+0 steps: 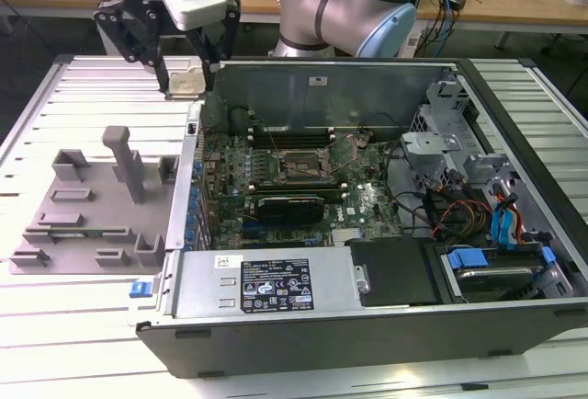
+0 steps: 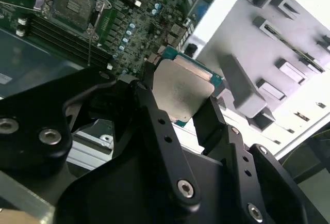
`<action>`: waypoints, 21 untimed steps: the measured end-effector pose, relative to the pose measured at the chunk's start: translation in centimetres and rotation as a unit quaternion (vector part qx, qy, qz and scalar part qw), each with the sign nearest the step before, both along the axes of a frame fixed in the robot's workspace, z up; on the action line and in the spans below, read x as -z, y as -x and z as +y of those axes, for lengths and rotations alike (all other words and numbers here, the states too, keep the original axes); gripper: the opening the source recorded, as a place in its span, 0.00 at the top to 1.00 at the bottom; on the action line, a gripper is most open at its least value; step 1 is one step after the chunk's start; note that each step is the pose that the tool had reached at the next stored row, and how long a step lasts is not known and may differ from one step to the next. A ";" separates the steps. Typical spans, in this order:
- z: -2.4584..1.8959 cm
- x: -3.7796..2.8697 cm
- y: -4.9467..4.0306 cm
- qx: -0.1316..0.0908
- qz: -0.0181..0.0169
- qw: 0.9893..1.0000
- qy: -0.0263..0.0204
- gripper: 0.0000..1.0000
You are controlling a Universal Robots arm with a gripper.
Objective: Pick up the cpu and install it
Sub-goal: 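Pick up the cpu and move it towards the insertion slot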
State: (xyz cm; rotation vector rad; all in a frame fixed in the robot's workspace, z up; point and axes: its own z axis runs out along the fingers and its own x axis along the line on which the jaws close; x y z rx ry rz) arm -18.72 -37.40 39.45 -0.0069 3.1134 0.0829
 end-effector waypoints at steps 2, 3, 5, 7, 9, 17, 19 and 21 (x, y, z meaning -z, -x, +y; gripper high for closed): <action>0.00 0.00 -1.14 0.000 0.000 1.000 0.000 0.45; 0.00 0.00 -1.64 0.000 0.000 1.000 0.000 0.45; -0.01 0.00 -2.58 0.000 0.000 1.000 0.000 0.45; -0.01 0.00 -3.21 0.000 0.000 1.000 0.000 0.45; -0.01 0.00 -3.87 0.000 0.000 1.000 0.000 0.45; -0.03 0.00 -7.32 0.000 0.000 1.000 0.000 0.45; -0.03 0.00 -8.61 0.000 0.000 1.000 0.000 0.45; -0.03 0.00 -9.54 0.000 0.000 1.000 0.000 0.45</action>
